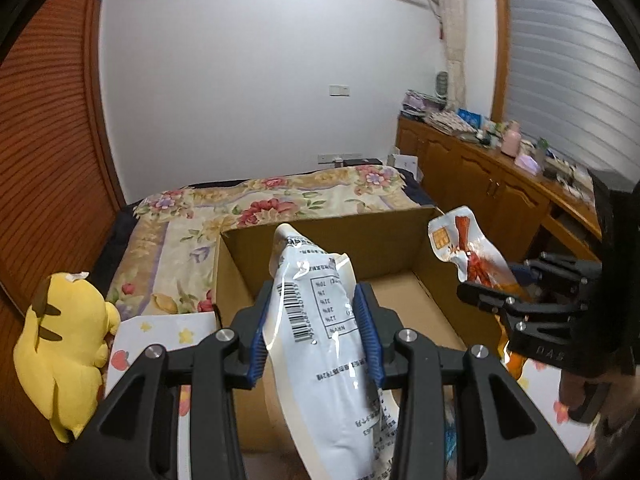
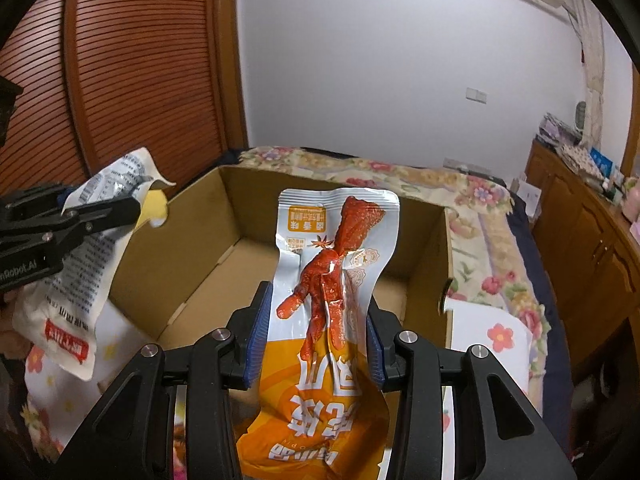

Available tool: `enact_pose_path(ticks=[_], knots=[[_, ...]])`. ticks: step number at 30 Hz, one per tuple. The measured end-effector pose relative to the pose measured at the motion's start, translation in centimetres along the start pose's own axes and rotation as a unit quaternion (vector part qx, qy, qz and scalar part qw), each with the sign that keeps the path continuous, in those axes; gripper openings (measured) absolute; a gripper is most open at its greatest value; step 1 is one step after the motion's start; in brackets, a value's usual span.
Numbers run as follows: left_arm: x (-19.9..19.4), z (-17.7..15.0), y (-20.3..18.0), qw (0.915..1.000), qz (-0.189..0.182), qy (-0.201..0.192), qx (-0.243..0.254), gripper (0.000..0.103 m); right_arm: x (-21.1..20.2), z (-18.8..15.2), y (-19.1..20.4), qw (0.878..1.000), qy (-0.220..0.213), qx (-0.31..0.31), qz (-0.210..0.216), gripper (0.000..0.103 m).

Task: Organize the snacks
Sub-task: 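Lift both held packs and carry them over the cardboard box, then open both tools to drop the packs into the box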

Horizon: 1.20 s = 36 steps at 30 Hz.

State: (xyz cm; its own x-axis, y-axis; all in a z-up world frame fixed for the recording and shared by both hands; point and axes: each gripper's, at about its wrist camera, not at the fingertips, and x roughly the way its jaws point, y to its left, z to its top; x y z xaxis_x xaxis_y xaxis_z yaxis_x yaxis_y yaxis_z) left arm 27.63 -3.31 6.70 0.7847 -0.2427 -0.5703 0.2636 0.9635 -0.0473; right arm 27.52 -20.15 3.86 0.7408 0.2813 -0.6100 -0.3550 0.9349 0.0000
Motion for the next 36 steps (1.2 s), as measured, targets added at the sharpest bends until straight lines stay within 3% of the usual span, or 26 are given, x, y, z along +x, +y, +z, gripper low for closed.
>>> enact_pose_path(ticks=[7, 23, 26, 28, 29, 36], knots=[[2.7, 0.4, 0.3, 0.9995, 0.019, 0.024, -0.002, 0.039, 2.8, 1.3, -0.2, 0.999, 0.022, 0.03, 0.01, 0.043], [3.2, 0.4, 0.7, 0.999, 0.028, 0.035, -0.007, 0.05, 5.0, 0.6, 0.2, 0.998, 0.061, 0.033, 0.005, 0.052], [2.8, 0.8, 1.0, 0.9991, 0.025, 0.032, -0.015, 0.059, 4.9, 0.6, 0.2, 0.997, 0.06, 0.037, 0.009, 0.054], [2.5, 1.1, 0.8, 0.9993, 0.022, 0.027, -0.011, 0.06, 4.8, 0.5, 0.2, 0.998, 0.057, 0.039, 0.007, 0.069], [2.4, 1.1, 0.8, 0.9994, 0.023, 0.025, -0.009, 0.061, 4.6, 0.5, 0.2, 0.998, 0.053, 0.038, 0.009, 0.071], [0.0, 0.5, 0.0, 0.9999, 0.013, -0.005, 0.002, 0.078, 2.6, 0.8, 0.1, 0.999, 0.027, 0.042, 0.023, 0.072]])
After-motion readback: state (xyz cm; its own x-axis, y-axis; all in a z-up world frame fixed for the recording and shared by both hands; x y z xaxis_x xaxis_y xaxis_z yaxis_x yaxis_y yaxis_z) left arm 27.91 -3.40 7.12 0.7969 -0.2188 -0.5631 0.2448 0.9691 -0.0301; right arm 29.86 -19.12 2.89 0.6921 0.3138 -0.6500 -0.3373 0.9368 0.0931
